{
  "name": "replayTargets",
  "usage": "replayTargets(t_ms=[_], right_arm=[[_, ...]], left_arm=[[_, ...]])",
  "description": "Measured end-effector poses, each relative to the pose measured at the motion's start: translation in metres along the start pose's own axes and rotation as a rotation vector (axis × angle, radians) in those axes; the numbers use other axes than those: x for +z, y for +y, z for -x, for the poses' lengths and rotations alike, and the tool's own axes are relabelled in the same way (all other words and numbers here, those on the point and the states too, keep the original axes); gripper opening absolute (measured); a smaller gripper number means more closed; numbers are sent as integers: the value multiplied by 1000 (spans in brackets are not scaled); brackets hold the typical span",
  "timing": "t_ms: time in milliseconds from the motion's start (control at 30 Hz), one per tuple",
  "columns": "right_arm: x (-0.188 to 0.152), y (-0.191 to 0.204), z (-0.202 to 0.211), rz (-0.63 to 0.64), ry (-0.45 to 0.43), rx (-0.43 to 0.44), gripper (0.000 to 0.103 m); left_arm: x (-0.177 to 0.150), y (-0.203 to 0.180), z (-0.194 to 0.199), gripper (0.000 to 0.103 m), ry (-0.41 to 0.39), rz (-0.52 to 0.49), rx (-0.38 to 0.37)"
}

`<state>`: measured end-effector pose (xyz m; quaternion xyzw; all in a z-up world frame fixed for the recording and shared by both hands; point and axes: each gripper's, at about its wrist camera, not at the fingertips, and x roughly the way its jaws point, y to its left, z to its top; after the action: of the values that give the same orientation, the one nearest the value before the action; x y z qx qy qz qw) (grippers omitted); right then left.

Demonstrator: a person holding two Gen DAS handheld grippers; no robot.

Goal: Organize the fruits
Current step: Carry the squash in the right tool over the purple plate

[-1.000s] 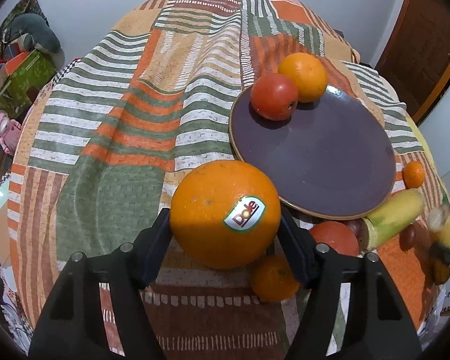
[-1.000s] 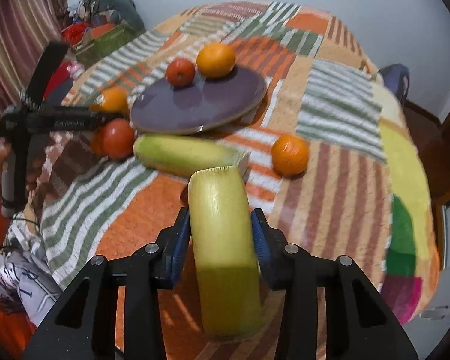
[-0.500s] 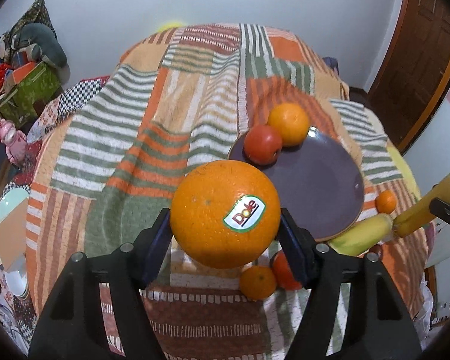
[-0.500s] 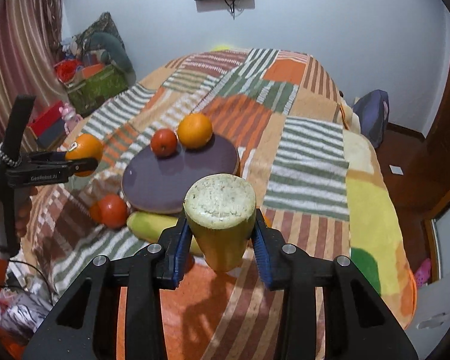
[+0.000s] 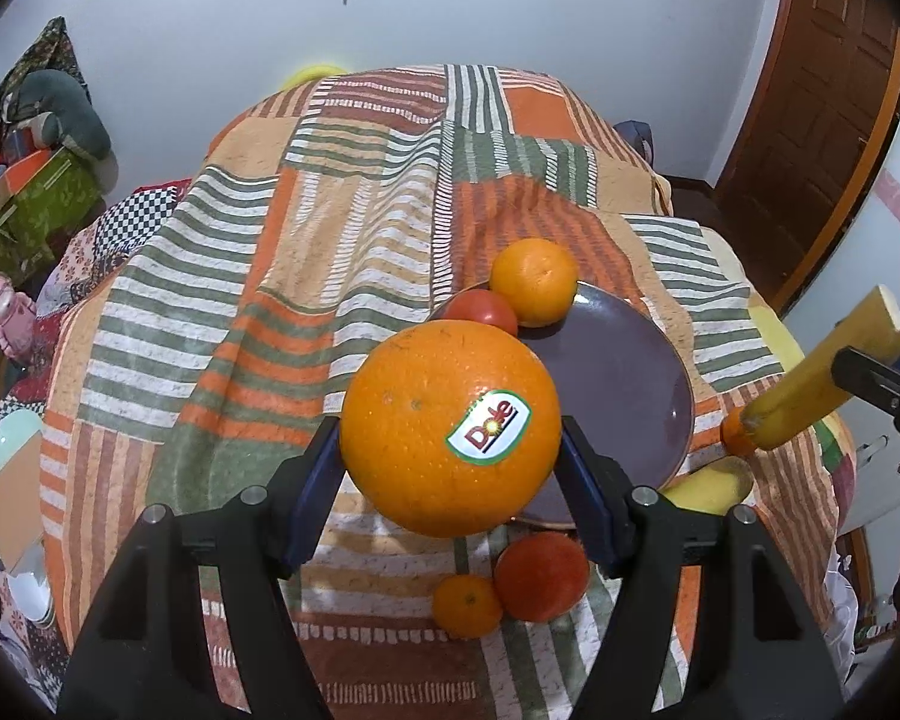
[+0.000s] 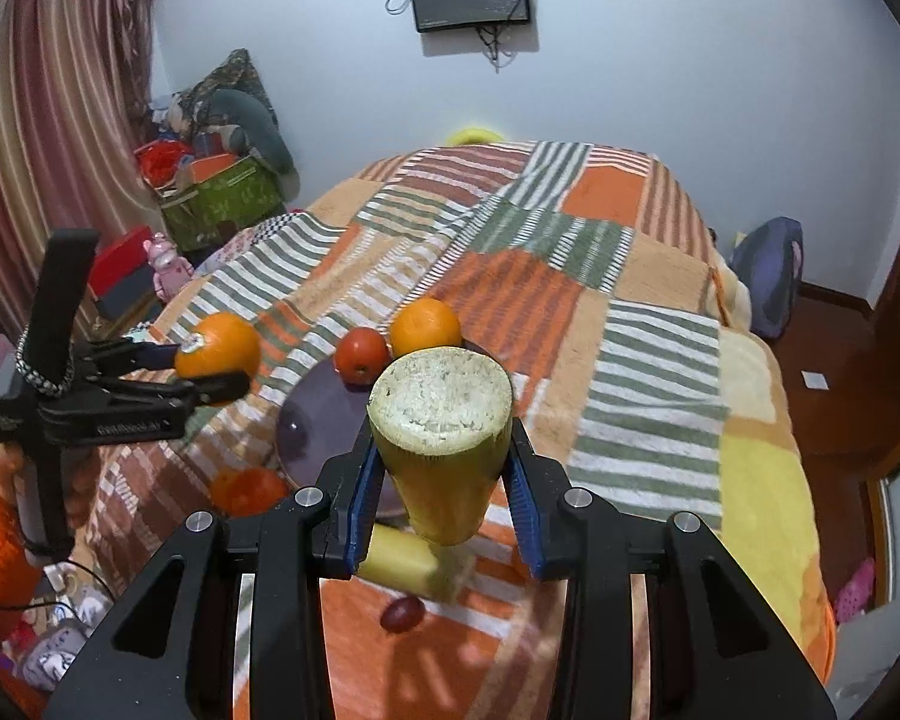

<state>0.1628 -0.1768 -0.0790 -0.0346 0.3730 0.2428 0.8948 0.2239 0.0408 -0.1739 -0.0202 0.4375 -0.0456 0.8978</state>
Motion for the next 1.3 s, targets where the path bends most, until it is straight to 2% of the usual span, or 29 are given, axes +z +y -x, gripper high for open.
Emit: replayTargets(t_ms=[333,533,667,1133,1300], right_arm=[[6,18,-48,6,81,105,35],[6,20,-72,1,130,119,35],[9,11,-83,-30,130,128,35],[30,-12,-116,-86,107,82,35],[27,-17,-132,-100,137,20,35]], left_arm=[[2,-8,-26,68,43,-24,-15],[0,-10,-45,68,79,-37,-20],[2,-10,-54,68,89,-38,-28],[7,-7,-82,68,117,-28,-31],[8,-8,-85,68,112,-39,-28]])
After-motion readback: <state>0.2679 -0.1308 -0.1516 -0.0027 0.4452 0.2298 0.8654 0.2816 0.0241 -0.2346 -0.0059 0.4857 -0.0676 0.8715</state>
